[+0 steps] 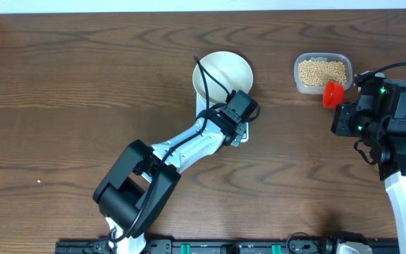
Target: Scoop item into bowl and weigh 50g on scale
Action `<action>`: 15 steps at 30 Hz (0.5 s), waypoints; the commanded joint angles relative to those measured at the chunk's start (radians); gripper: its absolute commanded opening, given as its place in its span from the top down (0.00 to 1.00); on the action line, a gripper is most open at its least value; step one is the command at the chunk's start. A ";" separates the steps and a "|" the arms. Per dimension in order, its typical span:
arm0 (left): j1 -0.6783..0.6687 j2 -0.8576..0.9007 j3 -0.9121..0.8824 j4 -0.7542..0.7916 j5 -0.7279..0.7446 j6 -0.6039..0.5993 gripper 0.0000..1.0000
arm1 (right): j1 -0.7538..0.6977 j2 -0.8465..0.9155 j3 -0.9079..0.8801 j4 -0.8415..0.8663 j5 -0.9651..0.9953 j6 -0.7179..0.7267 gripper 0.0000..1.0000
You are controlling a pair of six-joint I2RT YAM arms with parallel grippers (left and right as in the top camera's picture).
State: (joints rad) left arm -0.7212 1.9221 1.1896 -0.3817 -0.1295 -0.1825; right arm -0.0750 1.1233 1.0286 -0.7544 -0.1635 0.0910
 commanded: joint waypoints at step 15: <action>-0.014 0.087 -0.008 -0.013 0.014 -0.006 0.93 | -0.006 0.001 0.016 -0.005 0.000 -0.003 0.99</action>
State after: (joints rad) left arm -0.7300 1.9358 1.2022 -0.3805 -0.1310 -0.1829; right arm -0.0750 1.1229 1.0286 -0.7589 -0.1631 0.0910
